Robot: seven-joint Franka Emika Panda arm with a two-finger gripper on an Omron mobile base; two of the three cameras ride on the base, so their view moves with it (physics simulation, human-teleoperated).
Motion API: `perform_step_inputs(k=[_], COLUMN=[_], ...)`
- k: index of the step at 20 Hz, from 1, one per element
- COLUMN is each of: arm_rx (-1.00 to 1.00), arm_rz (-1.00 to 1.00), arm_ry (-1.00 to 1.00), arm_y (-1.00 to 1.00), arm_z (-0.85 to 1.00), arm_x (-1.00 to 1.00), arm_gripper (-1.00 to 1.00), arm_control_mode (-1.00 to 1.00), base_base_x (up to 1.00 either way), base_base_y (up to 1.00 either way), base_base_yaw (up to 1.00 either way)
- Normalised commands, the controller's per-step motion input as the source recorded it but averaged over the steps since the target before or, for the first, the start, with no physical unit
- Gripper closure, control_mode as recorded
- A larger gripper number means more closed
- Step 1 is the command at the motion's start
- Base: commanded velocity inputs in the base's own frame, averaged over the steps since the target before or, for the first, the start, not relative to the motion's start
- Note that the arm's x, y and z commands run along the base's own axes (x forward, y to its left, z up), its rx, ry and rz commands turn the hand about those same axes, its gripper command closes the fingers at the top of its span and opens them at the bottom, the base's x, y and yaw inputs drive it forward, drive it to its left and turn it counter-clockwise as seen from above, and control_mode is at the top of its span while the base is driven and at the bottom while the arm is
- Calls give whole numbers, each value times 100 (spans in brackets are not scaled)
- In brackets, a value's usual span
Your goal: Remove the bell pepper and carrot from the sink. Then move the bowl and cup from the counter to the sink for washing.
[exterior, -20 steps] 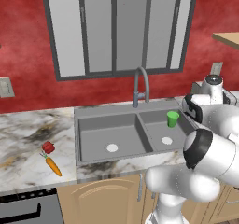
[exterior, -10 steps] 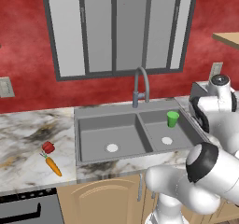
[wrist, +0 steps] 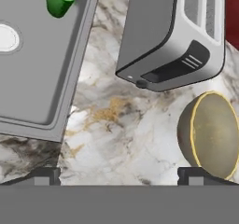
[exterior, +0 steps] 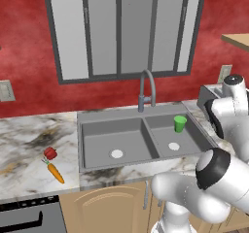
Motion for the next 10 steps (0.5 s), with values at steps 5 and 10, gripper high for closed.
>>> perform_step_inputs(k=[5,10], arm_rx=[-7,-8], arm_rz=[-4,-1], arm_ry=[12,9], arm_y=[-33,-32], arm_z=[0,0], arm_x=[-7,-2], arm_gripper=[-100,-100], arm_control_mode=[-100,-100], base_base_x=[0,0], base_base_y=[0,0], base_base_yaw=[0,0])
